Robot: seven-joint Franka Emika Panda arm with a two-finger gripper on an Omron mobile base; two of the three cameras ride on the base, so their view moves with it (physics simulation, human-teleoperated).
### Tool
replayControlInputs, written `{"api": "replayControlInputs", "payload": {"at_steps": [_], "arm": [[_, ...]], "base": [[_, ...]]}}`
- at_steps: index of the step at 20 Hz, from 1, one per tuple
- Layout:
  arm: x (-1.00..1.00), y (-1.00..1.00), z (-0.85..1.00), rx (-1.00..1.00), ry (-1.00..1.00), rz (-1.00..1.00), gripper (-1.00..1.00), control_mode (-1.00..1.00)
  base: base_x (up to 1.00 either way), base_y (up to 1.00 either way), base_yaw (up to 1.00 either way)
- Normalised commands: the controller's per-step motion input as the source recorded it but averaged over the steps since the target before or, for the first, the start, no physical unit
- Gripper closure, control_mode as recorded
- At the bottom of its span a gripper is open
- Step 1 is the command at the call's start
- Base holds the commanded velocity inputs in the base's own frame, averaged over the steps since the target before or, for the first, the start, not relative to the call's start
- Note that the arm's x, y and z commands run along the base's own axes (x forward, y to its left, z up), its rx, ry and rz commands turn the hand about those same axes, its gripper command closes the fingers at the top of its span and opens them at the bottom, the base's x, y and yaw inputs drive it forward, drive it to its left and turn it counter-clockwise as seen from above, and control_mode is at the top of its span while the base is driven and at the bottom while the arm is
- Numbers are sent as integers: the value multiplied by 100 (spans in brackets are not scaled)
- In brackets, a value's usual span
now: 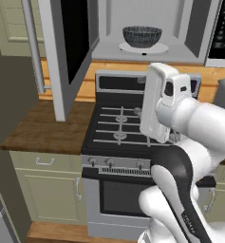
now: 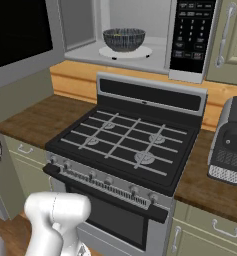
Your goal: Pick the squash from the sink and place it in the bowl. Then pick the bowl and place it in the microwave. Then close the microwave door and press the start button.
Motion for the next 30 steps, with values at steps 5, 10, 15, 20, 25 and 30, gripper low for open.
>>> {"api": "replayControlInputs", "payload": {"at_steps": [5, 10, 15, 20, 25, 30], "arm": [[-35, 99, 0, 27, -15, -10, -100, -100], [-29, 85, -8, 24, -6, -8, -100, -100], [8, 90, -7, 1, 1, -12, -100, -100], [-16, 59, -1, 0, 4, -9, -100, -100], [46, 33, -14, -4, 7, -10, -100, -100], [65, 51, -29, -11, 0, -14, -100, -100]], "base": [[0, 0, 0], [0, 0, 0], [0, 0, 0], [0, 0, 0], [0, 0, 0], [0, 0, 0]]}}
